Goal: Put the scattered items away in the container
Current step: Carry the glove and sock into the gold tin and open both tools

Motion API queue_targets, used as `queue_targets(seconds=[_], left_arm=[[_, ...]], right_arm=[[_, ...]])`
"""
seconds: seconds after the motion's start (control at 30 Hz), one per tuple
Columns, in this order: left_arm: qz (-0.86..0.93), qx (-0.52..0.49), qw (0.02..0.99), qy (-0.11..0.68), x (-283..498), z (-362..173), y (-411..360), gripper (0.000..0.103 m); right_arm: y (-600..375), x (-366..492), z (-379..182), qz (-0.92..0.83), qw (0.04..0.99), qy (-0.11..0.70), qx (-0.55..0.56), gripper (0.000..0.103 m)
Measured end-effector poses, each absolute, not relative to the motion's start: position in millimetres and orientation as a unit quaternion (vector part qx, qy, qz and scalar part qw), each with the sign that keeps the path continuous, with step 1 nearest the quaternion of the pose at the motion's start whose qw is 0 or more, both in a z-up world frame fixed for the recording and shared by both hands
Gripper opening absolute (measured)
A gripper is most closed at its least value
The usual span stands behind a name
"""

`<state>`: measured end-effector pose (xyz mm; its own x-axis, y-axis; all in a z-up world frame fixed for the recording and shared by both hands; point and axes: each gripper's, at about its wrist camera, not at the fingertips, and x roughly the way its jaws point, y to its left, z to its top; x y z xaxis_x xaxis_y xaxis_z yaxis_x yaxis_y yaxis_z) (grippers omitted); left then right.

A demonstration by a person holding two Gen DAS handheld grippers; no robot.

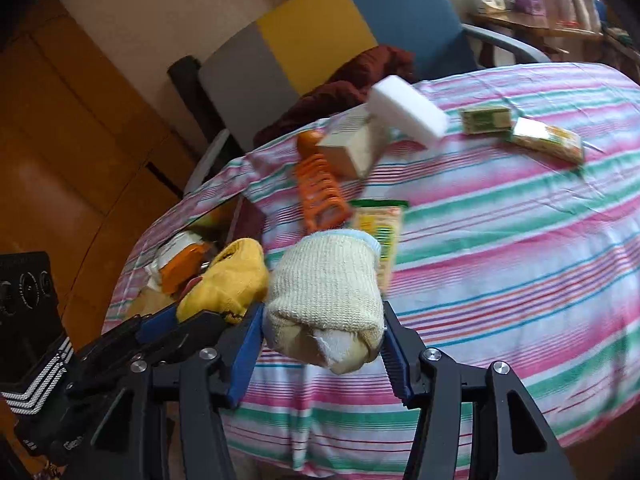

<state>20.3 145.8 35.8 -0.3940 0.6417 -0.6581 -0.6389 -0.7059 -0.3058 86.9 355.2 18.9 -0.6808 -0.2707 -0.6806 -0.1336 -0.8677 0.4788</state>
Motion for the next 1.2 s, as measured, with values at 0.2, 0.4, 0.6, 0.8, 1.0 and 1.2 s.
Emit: queue_targets(seconds=[0.2, 0.4, 0.6, 0.8, 1.0, 1.2], left_arm=[[0.860, -0.390, 0.327, -0.025, 17.1, 37.3, 92.2, 0.041], [0.877, -0.400, 0.261, -0.047, 16.7, 31.3, 32.3, 0.041], [0.884, -0.422, 0.188, -0.076, 15.9, 15.3, -30.8, 0.041], [0.881, -0.436, 0.157, -0.098, 13.6, -0.9, -62.3, 0.041], [0.886, -0.442, 0.126, -0.064, 10.9, -8.9, -68.6, 0.042], [0.877, -0.470, 0.085, -0.043, 6.6, -23.0, -74.3, 0.043]], right_arm=[[312.6, 74.8, 31.5, -0.880, 0.094, -0.228, 0.405, 0.056], [261.5, 59.8, 34.2, -0.871, 0.156, -0.187, 0.427, 0.056], [216.2, 48.9, 31.5, -0.852, 0.221, -0.147, 0.450, 0.056], [181.0, 35.4, 26.3, -0.838, 0.258, -0.111, 0.467, 0.056], [146.8, 22.8, 16.6, -0.820, 0.295, -0.074, 0.484, 0.056], [110.2, 8.6, -0.6, -0.798, 0.326, -0.049, 0.505, 0.056]])
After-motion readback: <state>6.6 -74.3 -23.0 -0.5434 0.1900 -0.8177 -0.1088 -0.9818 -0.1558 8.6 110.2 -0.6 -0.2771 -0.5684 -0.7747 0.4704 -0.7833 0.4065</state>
